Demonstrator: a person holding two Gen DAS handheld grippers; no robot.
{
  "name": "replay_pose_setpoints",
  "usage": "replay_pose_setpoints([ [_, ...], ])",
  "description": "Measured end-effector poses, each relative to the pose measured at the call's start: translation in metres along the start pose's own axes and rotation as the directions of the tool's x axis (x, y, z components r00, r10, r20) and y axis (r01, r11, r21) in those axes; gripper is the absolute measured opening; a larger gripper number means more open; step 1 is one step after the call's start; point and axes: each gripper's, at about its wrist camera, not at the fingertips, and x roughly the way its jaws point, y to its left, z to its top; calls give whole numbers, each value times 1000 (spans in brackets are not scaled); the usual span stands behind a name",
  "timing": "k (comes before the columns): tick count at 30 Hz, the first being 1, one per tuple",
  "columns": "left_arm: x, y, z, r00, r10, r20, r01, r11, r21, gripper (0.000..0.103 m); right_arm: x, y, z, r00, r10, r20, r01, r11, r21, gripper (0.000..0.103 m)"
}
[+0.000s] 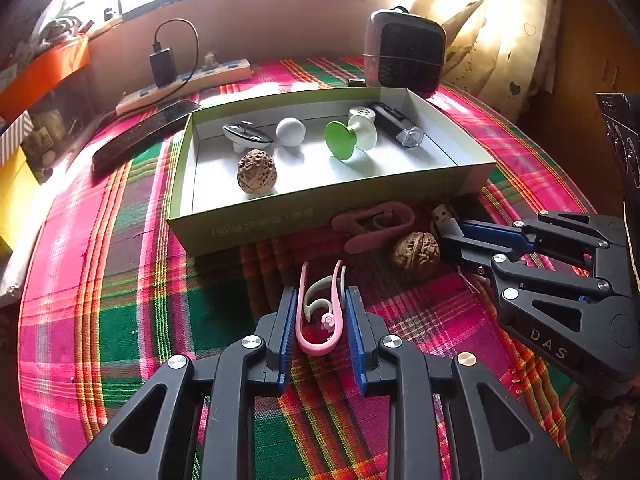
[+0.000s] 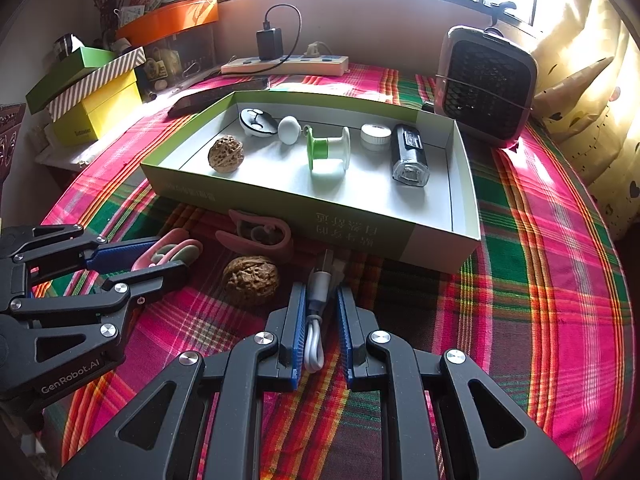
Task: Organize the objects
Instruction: 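Lift the pink clip with left tool while right tool lifts the cable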
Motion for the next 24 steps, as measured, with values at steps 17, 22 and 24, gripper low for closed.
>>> replay_pose_setpoints([
  [17, 0, 2, 1, 1000, -9, 0, 9, 1000, -17, 21, -1, -1, -1, 1000, -1, 2, 1, 1000, 12, 14],
  [22, 0, 2, 1, 1000, -12, -2, 12, 1000, -23, 21, -3, -1, -2, 1000, 9, 5, -9, 1000, 16, 13],
  [24, -1, 3, 1, 1000, -19, -1, 19, 999, -29, 21, -5, -2, -2, 1000, 13, 11, -13, 1000, 21, 13],
])
